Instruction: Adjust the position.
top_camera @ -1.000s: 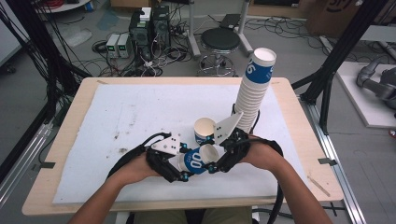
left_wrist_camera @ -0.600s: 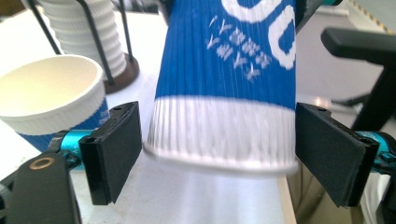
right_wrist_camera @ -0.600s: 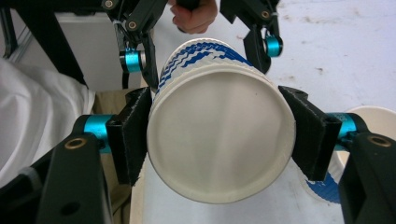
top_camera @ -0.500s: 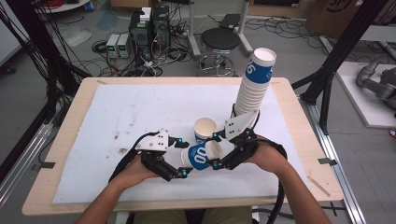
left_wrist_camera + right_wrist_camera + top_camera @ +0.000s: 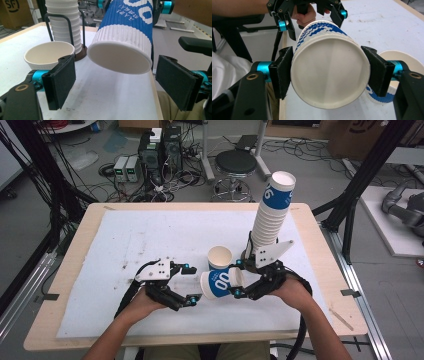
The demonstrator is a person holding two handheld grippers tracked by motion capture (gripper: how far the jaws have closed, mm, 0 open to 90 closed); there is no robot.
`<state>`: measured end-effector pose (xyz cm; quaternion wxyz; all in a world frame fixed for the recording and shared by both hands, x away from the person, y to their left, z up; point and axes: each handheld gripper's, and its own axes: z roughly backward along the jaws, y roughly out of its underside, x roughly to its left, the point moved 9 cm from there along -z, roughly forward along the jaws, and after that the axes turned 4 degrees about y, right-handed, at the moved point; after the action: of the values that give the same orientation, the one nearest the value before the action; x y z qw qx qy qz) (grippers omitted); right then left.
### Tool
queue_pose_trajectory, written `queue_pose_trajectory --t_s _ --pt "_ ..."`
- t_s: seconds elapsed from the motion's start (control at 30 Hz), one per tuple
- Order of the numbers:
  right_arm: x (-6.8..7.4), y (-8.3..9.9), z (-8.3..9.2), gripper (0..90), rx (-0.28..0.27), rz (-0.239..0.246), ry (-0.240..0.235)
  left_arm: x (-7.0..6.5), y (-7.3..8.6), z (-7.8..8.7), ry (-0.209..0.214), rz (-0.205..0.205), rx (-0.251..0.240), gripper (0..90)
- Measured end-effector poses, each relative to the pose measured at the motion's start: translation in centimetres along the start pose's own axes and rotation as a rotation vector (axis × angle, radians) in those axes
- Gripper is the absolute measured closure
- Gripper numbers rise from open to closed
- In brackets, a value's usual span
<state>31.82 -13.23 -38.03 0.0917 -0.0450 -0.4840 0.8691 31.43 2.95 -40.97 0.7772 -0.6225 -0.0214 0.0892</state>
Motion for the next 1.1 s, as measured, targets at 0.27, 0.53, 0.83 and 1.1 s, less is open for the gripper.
queue_pose_trajectory --t_s 0.27,0.53,0.83,1.1 --pt "-0.3 1.1 0.2 30.7 -0.068 -0.054 0.023 0.2 -0.1 0.4 -0.015 0.004 -0.046 16.6" --pt "-0.3 1.7 0.3 30.7 -0.118 -0.087 0.036 0.2 0.0 0.4 -0.01 0.015 -0.078 16.6" --pt "0.0 1.8 0.2 30.6 -0.181 -0.115 0.024 -0.1 -0.1 0.0 -0.001 0.015 -0.106 15.8" --pt "0.3 1.4 -0.2 30.6 -0.198 -0.119 0.013 -0.3 -0.3 -0.5 0.011 0.004 -0.119 15.8"
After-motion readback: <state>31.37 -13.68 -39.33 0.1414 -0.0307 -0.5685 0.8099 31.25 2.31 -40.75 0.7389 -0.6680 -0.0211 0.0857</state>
